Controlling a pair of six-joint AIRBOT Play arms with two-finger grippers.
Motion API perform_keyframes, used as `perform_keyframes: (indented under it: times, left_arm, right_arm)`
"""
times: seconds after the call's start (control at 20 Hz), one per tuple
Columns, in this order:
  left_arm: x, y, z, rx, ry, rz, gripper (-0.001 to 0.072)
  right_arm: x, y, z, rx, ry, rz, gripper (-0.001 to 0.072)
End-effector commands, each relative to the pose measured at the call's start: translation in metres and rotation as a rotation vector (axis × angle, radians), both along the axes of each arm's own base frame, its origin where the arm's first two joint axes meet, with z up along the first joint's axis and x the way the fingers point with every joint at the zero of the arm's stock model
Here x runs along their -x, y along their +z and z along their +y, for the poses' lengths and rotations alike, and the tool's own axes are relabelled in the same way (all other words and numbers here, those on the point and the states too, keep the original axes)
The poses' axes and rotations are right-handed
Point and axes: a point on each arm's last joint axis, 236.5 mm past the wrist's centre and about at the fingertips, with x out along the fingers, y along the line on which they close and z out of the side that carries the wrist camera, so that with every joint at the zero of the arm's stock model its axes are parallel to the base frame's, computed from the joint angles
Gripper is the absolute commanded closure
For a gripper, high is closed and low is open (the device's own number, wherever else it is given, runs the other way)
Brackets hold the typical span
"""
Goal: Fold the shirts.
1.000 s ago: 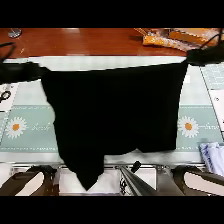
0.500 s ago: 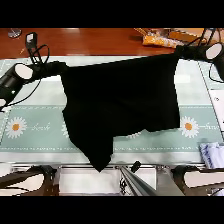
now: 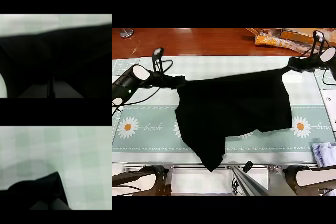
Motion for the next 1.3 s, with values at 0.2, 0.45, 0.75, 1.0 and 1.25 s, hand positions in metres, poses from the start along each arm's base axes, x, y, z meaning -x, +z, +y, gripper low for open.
perform_keyframes:
  times: [0.2, 0.45, 0.75, 1.0, 1.25]
  left_arm:
    - [0.052, -0.018, -0.008, 0.022, -0.044, 0.239, 0.0683]
    - [0.052, -0.028, -0.002, 0.020, -0.028, 0.267, 0.0682]
    - [0.053, -0.028, 0.017, 0.041, 0.038, 0.307, 0.0682]
    - [0.063, -0.028, 0.016, 0.047, 0.012, 0.342, 0.0363]
    - [0.111, -0.023, 0.026, 0.060, -0.095, 0.507, 0.0227]
  right_arm:
    - [0.067, -0.035, 0.010, -0.060, 0.063, 0.313, 0.0680]
    - [0.079, -0.042, 0.016, -0.090, 0.070, 0.375, 0.0679]
    - [0.084, -0.042, 0.018, -0.093, 0.078, 0.396, 0.0679]
    - [0.094, -0.043, 0.020, -0.092, 0.119, 0.430, 0.0438]
    - [0.156, -0.044, -0.008, -0.038, 0.166, 0.665, 0.0272]
